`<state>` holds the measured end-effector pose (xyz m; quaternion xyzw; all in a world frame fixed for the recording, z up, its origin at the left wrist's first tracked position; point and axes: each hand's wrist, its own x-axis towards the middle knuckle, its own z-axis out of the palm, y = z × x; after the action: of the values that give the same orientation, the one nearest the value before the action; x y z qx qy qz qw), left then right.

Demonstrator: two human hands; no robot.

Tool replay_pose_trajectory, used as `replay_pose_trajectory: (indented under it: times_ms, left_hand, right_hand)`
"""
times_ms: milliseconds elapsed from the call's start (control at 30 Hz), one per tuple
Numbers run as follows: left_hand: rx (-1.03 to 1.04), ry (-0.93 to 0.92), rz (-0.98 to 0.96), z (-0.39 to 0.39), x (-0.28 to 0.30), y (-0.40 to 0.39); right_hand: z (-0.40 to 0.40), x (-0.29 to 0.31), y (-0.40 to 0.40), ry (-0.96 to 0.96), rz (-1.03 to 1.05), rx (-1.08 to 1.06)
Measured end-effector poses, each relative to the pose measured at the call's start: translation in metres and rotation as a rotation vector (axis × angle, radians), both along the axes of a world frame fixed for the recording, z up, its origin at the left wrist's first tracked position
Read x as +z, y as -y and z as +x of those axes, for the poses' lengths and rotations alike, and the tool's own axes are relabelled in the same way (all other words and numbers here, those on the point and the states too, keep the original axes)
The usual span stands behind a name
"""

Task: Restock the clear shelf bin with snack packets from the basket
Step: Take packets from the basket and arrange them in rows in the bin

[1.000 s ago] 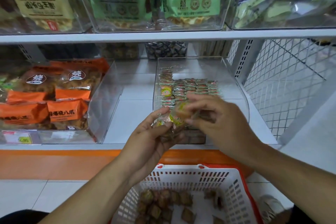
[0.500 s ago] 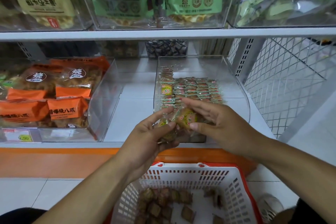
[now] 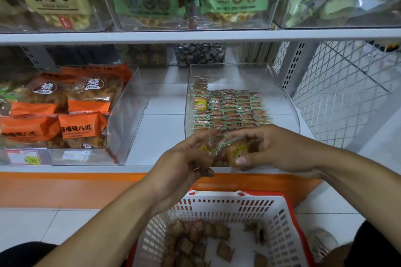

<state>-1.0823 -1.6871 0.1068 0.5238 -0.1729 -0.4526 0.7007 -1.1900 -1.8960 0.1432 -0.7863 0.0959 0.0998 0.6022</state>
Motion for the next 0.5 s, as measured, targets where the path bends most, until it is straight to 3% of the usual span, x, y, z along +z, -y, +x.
replay_pose_trajectory:
  times_ms: [200, 500]
  left_hand:
    - [0.107, 0.035, -0.078, -0.001, -0.001, 0.003]
    - [0.232, 0.075, -0.128, -0.012, 0.002, 0.009]
  right_hand:
    - [0.003, 0.000, 0.001, -0.074, 0.194, -0.134]
    - [0.007, -0.012, -0.033, -0.084, 0.552, -0.080]
